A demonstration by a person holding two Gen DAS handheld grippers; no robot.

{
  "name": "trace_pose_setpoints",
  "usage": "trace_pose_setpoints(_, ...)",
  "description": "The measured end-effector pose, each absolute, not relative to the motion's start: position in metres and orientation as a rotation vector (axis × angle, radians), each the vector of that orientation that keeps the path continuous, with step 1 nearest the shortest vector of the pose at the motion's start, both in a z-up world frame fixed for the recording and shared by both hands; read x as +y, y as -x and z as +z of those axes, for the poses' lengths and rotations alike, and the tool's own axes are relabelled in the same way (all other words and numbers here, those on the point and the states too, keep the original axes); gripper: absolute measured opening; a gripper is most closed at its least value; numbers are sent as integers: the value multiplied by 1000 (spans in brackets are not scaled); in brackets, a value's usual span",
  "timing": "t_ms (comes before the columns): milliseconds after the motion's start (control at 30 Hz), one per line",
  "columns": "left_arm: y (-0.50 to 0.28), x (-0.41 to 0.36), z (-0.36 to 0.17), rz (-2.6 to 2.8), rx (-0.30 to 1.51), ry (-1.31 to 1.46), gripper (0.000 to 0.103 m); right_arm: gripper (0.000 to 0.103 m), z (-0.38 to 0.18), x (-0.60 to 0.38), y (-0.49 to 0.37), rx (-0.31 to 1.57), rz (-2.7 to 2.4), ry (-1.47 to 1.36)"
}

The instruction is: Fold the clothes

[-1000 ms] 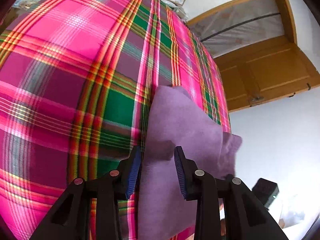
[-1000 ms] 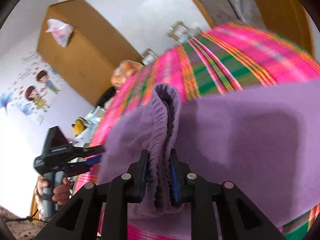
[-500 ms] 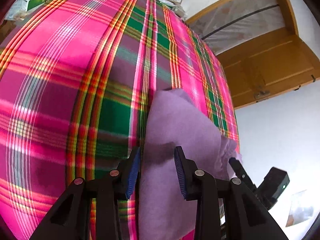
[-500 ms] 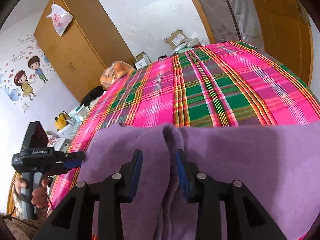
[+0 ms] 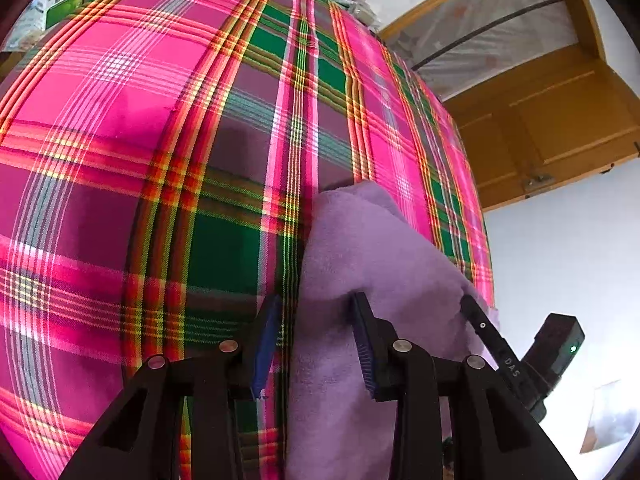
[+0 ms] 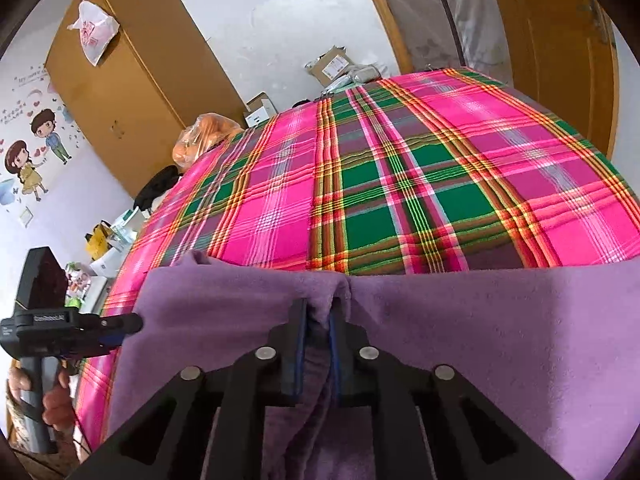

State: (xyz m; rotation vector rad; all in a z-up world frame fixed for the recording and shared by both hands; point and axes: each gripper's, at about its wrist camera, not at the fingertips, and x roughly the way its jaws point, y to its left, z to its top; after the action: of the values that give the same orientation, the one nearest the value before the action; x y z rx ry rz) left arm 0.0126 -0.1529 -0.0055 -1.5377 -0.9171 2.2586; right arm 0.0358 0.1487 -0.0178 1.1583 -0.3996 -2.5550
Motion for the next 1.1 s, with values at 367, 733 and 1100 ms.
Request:
trace_pose_setpoints(367, -13, -154, -4, 2248, -934, 1550, 37, 23, 17, 146, -80, -207, -2639, -985)
trace_pose_setpoints(733, -24, -152, -5, 2239, -930, 1552, 37, 27, -16, 125, -123, 40, -2642, -1022)
trace_pose_setpoints(1100, -43, -158, -1, 2229, -942, 1516, 37, 29, -2, 103, -150, 90, -2595, -957)
